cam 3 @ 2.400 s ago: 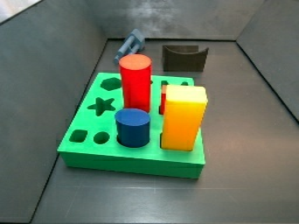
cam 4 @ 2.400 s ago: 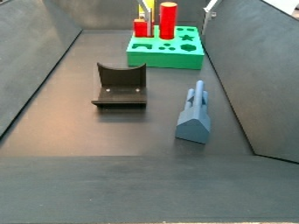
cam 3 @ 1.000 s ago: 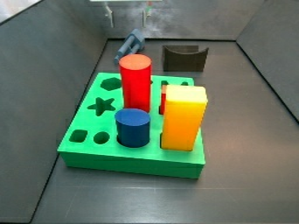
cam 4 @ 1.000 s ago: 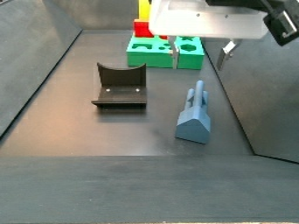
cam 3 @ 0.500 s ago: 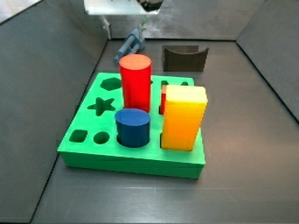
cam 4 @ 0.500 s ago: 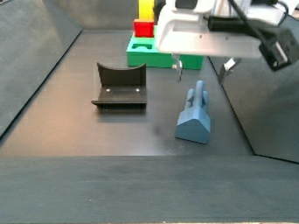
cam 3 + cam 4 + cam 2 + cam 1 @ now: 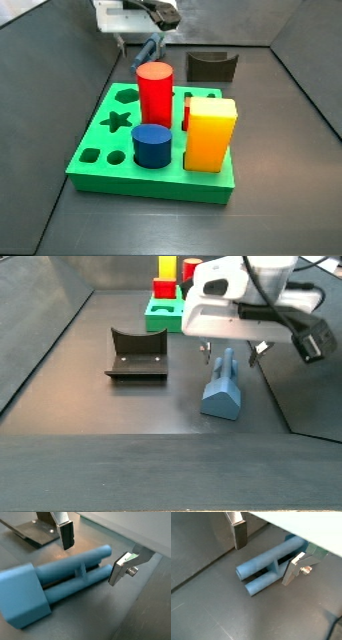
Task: Pick up the 3 prong object. Move up. Rotate the 3 prong object. Place the 3 prong object on the fixture. Regrasp the 3 prong object. Move to above the board. Insert the 3 prong object.
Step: Pick up the 3 prong object.
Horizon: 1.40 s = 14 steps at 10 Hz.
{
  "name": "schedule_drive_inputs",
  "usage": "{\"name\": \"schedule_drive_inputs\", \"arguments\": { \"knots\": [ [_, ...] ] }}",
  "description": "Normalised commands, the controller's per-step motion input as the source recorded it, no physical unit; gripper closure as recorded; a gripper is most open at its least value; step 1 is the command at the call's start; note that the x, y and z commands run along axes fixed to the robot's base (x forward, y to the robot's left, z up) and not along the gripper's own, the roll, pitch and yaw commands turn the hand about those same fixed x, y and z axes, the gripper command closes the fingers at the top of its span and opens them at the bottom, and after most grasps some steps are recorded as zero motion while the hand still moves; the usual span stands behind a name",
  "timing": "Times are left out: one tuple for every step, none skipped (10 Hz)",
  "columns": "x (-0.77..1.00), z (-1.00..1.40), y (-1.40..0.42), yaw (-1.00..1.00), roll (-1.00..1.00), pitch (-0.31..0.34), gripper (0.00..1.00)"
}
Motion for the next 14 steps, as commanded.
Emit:
{"name": "schedule_drive_inputs", "arguments": {
  "knots": [
    [-0.13, -0.64, 0.00, -0.08, 0.00, -0.244, 0.00],
    [-0.10, -0.72, 0.02, -0.14, 0.00, -0.249, 0.00],
    [0.00, -0.61, 0.05, -0.22, -0.02, -0.270, 0.00],
    [0.00, -0.48, 0.17, -0.13, -0.04, -0.320, 0.00],
    [0.00, -0.48, 0.19, -0.13, -0.01, -0.311, 0.00],
    [0.00, -0.61, 0.17, -0.14, -0.03, -0.273, 0.00],
    [0.00, -0.57, 0.07, -0.18, -0.08, -0.316, 0.00],
    [-0.12, -0.41, 0.00, 0.00, -0.13, -0.394, 0.00],
    [-0.06, 0.00, 0.00, 0.00, -0.03, -0.073, 0.00],
    [0.00, 0.00, 0.00, 0.00, 0.00, -0.004, 0.00],
    [0.00, 0.00, 0.00, 0.00, 0.00, 0.000, 0.00],
    [0.00, 0.00, 0.00, 0.00, 0.00, 0.000, 1.00],
    [0.00, 0.00, 0.00, 0.00, 0.00, 0.000, 1.00],
    [0.00, 0.00, 0.00, 0.00, 0.00, 0.000, 1.00]
  ]
}}
